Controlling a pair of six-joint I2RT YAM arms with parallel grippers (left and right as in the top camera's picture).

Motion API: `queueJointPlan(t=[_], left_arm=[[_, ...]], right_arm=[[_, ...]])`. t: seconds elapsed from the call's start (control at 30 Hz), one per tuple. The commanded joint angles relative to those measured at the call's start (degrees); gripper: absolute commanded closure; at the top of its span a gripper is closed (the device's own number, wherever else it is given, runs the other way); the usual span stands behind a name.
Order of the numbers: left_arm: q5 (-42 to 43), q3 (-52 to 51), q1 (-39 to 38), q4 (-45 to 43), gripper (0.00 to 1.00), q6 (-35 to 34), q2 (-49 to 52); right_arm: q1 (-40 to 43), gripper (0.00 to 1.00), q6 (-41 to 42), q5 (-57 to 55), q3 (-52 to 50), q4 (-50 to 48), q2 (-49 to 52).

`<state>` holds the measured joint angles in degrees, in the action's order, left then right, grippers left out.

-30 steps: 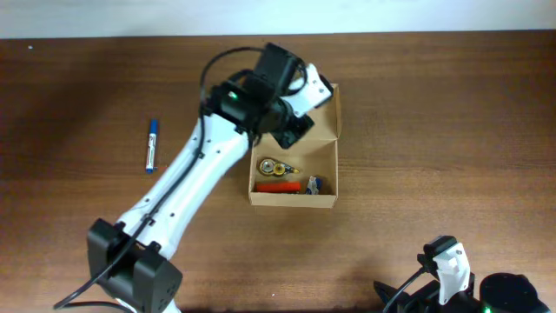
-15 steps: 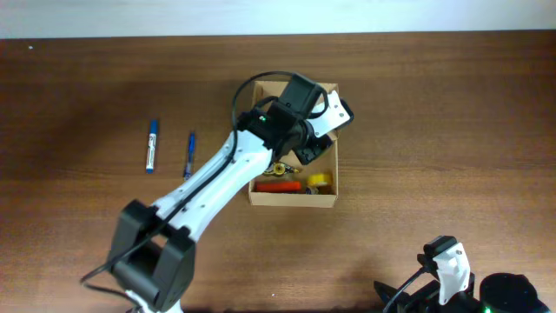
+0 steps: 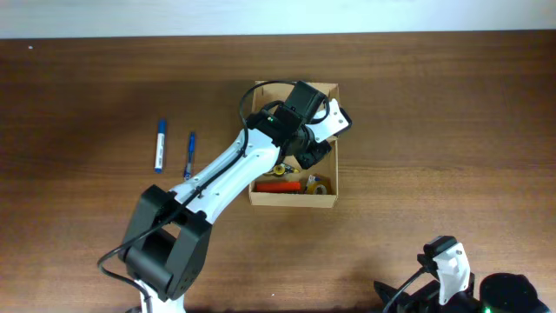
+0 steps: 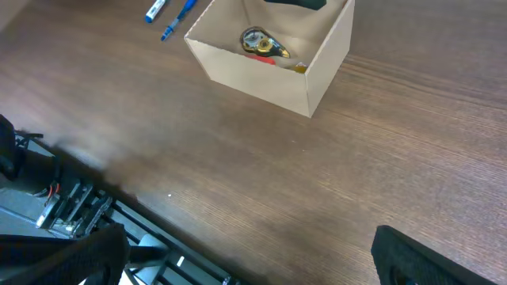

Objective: Pack container
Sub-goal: 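Carry the tape roll into the box and release it, then move the left gripper to the blue pen and grasp it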

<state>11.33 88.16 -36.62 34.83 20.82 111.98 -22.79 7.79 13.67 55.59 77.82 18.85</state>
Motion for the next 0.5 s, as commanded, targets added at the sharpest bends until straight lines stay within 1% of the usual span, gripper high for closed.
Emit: queueJointPlan(t=[0.0,0.13,0.2,0.37,0.47], left_arm=[[-0.8,0.6,0.8,0.5,0.56,-2.9,-2.3],[-5.2,0.6,3.1,2.7,0.56,-5.0,-8.3],[-5.7,0.6,5.1,4.0,0.56,-5.2,-11.7],[-5.8,0.6,13.2,8.5,0.56,-6.1,-20.1],[-5.8,0.6,18.8,11.0,0.56,-6.3,-23.0]], right_arm=[[0.4,0.01,0.4,0.7,0.1,-0.2,-0.1],[0.4,0.01,0.4,0.7,0.1,-0.2,-0.1],[0.4,0.01,0.4,0.7,0.1,-0.2,-0.1],[0.4,0.01,0.4,0.7,0.1,-0.2,-0.1],[0.4,0.01,0.4,0.7,0.1,-0.2,-0.1]])
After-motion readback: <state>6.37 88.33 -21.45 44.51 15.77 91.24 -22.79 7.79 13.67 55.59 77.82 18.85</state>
